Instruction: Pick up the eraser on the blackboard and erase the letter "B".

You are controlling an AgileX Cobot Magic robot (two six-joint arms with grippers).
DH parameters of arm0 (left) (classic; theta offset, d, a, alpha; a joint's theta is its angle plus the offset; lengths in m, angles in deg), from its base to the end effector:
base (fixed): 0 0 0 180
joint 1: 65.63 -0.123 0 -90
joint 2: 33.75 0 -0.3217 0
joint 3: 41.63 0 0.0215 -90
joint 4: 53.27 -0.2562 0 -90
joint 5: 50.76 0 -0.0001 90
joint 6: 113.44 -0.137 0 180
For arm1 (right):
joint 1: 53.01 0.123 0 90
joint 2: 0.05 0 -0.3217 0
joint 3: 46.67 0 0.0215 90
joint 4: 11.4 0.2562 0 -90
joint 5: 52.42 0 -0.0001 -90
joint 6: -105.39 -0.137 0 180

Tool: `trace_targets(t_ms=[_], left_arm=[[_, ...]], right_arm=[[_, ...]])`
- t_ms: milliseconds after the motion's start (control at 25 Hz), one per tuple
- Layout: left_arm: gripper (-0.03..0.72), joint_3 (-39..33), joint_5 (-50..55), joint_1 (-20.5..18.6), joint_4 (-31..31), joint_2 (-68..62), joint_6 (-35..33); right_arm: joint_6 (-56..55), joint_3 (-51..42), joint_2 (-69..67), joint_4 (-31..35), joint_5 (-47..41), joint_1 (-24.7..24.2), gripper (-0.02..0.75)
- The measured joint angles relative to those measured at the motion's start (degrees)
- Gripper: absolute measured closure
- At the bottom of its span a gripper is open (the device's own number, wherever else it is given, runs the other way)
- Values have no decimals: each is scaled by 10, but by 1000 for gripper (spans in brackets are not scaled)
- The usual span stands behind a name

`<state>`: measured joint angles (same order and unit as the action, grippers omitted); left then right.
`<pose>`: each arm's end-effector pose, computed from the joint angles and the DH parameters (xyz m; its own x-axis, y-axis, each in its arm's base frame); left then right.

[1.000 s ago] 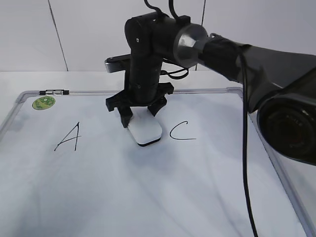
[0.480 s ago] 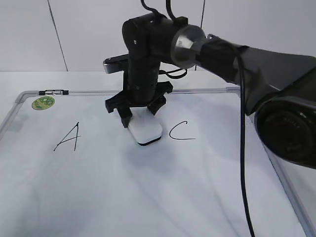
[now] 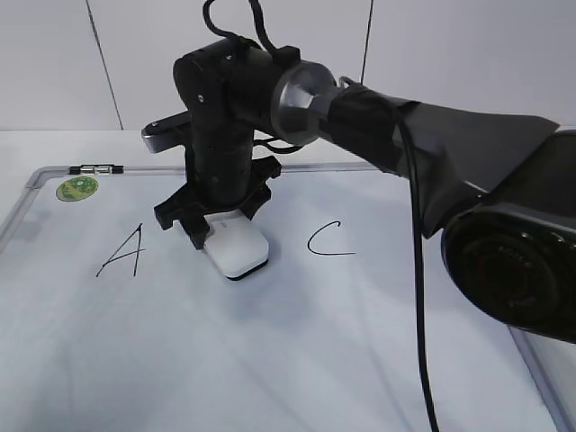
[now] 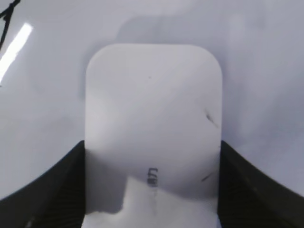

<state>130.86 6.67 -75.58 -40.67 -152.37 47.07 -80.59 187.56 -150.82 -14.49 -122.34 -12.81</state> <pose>0.3656 0.0385 0.1372 -0.9990 0.0429 0.0096 0.0403 0.9809 -0.1903 0.4396 0.3624 0.1392 -0.7942 -0.5591 -0.2379 -0.5696 0.8214 -0.0289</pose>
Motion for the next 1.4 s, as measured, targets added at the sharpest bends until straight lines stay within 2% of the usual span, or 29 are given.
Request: trace_targets(t_ms=[280,1400], left_arm=[[649,0,4,0,-3,0,0],[649,0,10,-1,-11,0,1]], right_arm=[[1,0,0,31,0,-1,225],[7,0,0,37,1,33,225]])
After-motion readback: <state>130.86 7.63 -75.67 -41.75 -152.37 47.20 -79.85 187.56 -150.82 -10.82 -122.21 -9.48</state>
